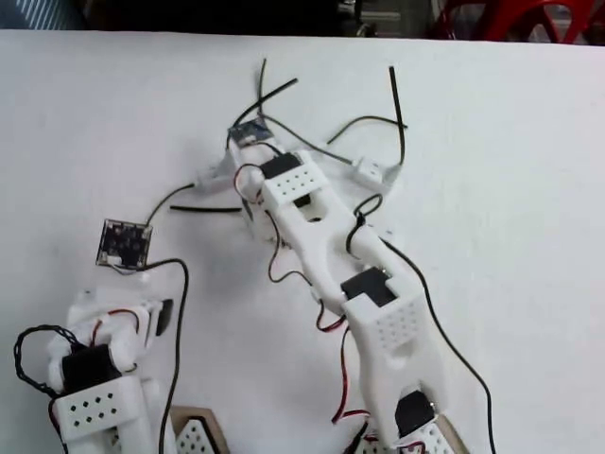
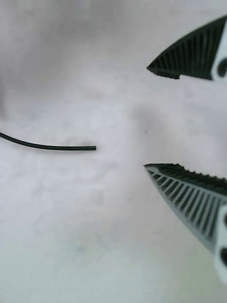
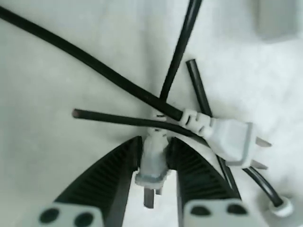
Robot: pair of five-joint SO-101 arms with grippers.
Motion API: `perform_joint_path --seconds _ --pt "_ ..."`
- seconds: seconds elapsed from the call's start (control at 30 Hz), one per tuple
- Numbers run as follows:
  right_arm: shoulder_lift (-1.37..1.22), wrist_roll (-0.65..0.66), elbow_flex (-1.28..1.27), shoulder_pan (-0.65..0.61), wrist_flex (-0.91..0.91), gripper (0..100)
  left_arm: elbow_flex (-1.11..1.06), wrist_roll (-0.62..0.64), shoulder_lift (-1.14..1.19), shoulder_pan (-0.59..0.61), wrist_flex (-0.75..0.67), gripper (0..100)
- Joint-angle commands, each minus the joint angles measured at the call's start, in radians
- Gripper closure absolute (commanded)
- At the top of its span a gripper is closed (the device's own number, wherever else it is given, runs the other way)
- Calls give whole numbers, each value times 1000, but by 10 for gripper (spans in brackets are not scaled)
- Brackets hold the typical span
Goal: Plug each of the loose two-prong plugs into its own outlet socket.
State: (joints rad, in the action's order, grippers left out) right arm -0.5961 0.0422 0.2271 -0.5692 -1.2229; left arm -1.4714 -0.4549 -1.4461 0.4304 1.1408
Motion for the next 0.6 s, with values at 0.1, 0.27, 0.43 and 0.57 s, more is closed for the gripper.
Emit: perform_joint_path --seconds 0.1,0.27,0.43,0.57 --pt "31 49 20 1 -42 981 6 -2 -13 5 -21 714" --pt "104 51 17 -16 -140 981 6 -2 -13 5 -21 714" --pt "128 51 12 -64 -251 981 6 -2 -13 5 -21 714" --pt "94 84 12 -91 -277 981 6 -2 -13 5 -21 714"
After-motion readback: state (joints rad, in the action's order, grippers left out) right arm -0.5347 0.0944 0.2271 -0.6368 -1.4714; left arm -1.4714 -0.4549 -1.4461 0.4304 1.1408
